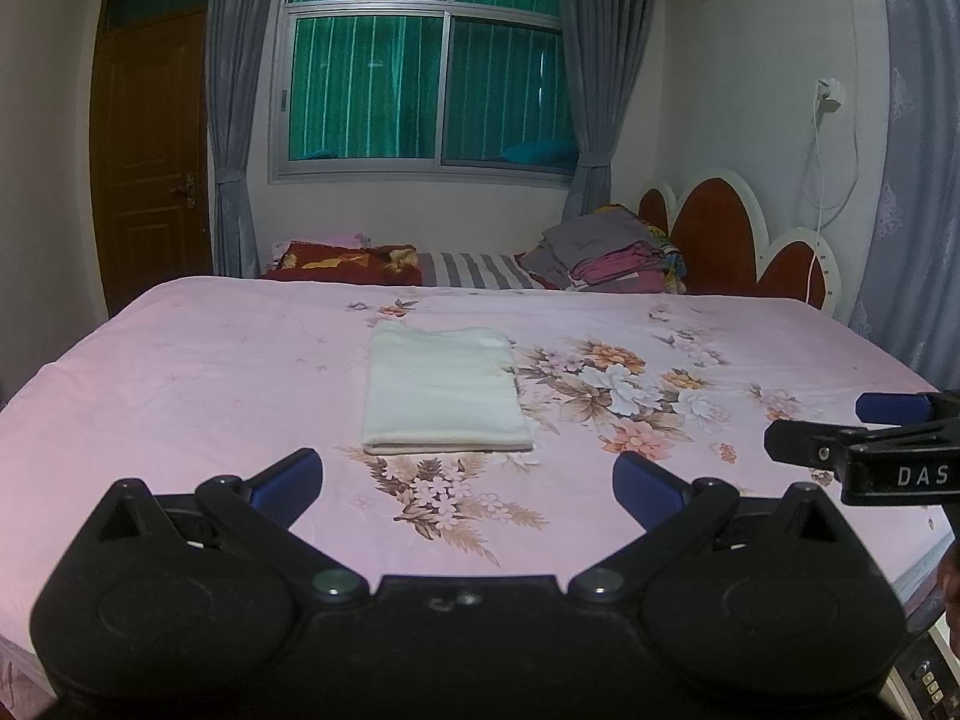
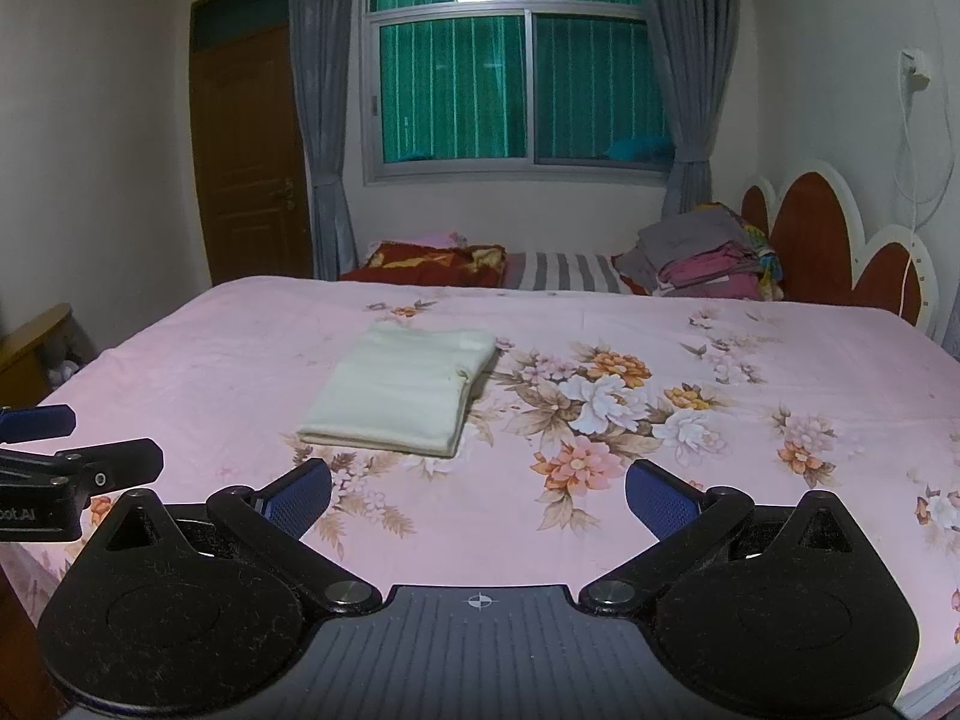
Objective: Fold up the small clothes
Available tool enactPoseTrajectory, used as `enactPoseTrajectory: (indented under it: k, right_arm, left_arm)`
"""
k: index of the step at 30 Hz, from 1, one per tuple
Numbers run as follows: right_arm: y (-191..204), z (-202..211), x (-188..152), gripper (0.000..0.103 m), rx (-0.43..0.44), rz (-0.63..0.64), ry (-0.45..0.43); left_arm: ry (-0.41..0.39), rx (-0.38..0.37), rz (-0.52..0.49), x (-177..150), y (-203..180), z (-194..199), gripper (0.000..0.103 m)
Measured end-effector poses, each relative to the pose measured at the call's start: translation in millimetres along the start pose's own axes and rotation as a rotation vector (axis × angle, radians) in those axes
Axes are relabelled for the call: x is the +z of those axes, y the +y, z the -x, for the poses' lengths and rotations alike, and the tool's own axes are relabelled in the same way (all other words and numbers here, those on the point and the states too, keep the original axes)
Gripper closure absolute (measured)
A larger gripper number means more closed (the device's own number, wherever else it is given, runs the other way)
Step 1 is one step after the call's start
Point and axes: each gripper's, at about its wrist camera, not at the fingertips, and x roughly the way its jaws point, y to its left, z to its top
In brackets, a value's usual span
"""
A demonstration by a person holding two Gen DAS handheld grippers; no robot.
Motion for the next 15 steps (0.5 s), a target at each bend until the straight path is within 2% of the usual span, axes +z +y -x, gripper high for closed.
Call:
enactPoseTrajectory:
  k: [15]
  right_arm:
    - [-4.5,1.0,0.4,0.0,0.006,0.005,0.005]
  left_arm:
    - [0.003,0.003,-0.009,1.3,3.8,-2.8,0.0]
